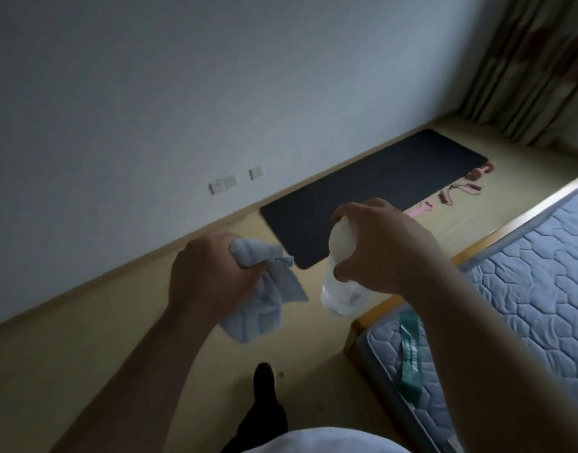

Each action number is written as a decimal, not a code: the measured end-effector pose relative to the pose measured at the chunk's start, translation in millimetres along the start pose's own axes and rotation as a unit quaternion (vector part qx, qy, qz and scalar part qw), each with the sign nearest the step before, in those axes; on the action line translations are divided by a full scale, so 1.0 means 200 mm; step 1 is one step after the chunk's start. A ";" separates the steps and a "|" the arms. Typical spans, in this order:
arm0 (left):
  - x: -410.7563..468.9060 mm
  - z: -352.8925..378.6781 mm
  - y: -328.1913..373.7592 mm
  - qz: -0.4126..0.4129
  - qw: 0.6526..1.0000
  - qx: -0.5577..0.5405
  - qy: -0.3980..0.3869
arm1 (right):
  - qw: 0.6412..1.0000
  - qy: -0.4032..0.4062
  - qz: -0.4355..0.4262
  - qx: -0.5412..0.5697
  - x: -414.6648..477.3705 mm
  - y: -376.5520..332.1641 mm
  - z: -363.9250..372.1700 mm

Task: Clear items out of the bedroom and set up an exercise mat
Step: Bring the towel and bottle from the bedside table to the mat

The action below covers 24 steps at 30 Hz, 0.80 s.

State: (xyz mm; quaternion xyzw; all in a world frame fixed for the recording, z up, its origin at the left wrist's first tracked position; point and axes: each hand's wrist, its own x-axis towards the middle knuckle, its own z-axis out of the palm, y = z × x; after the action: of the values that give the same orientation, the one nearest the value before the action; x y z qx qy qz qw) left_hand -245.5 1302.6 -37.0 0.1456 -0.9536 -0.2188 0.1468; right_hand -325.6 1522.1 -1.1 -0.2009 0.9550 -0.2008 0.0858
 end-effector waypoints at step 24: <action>2.49 1.15 0.83 0.323 0.934 -0.070 -0.134 | 0.958 0.116 0.263 0.019 1.72 0.98 -0.51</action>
State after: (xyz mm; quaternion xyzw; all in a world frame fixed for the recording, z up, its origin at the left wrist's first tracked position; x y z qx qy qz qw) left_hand -815.6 1361.9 -51.1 -0.2117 -0.9424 -0.2429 0.0901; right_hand -730.3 1578.6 -18.5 0.0837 0.9735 -0.2108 0.0276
